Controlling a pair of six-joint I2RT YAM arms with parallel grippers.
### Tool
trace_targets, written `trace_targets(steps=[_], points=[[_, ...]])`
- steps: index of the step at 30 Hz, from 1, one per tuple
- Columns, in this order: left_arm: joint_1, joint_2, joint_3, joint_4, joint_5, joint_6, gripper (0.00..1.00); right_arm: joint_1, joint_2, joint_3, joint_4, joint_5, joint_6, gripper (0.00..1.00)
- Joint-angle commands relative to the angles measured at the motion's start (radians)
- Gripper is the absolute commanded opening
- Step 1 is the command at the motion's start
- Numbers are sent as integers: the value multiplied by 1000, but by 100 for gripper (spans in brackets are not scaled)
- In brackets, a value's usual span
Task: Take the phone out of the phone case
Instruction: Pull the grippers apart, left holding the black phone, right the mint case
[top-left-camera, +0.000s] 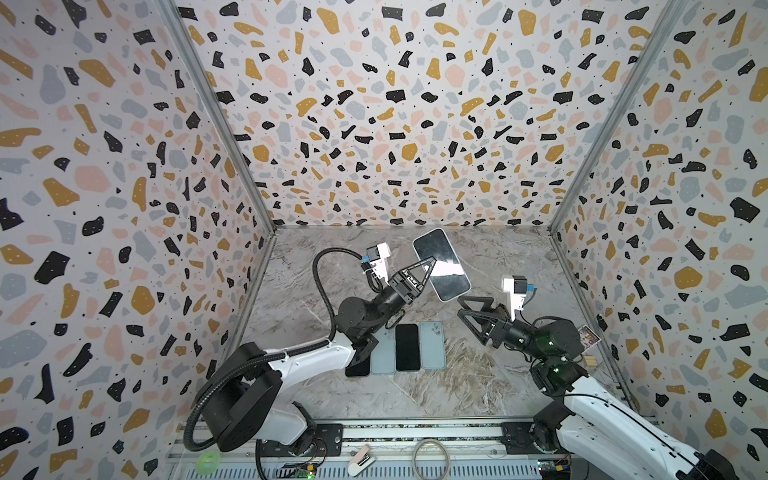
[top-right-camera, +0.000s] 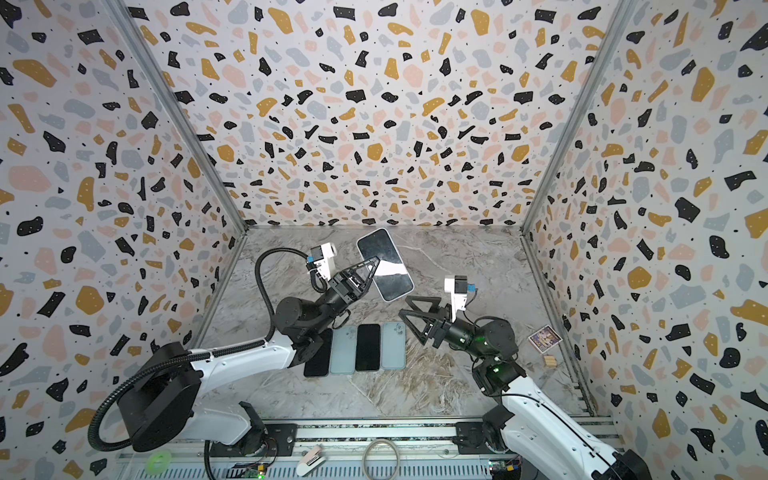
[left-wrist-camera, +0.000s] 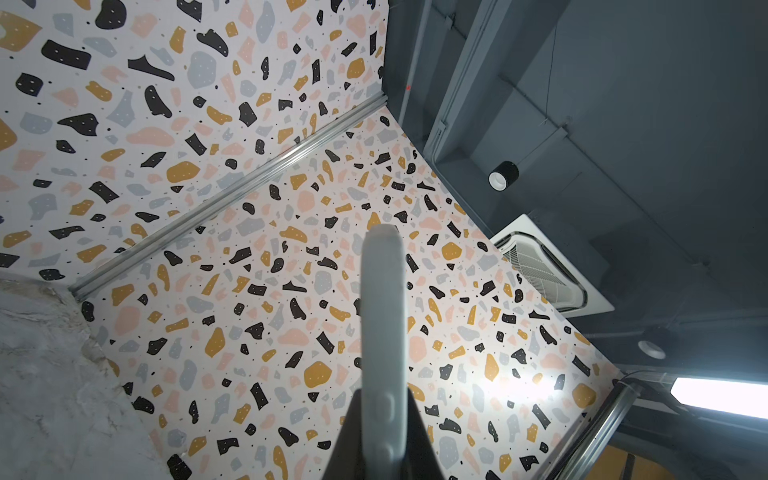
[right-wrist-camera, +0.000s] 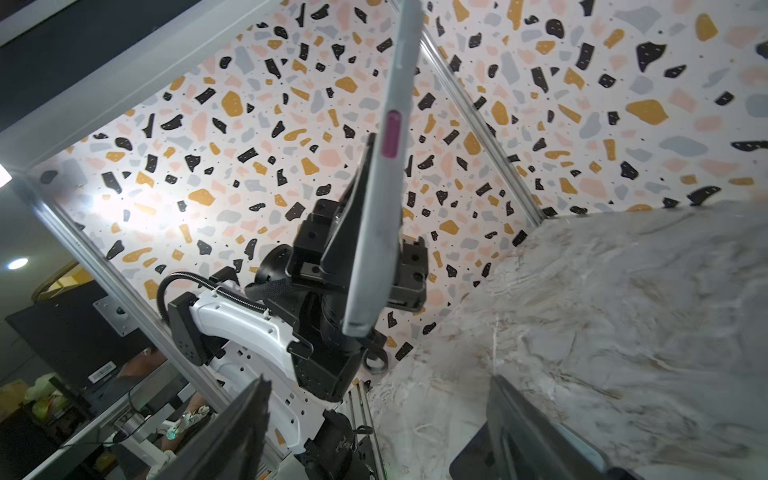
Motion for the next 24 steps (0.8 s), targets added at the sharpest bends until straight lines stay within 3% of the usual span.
trace_targets(steps=[1, 7, 13, 24], points=[[-68, -58, -2, 107, -199, 67, 0, 73, -1, -17, 156, 145, -75, 80], [-146, -89, -18, 105, -302, 118, 0, 127, 21, -46, 265, 166, -69, 70], [-176, -79, -18, 110, -322, 133, 0, 155, 26, -40, 276, 171, -76, 57], [-190, -60, -14, 123, -330, 136, 0, 167, 66, -20, 294, 165, -69, 46]])
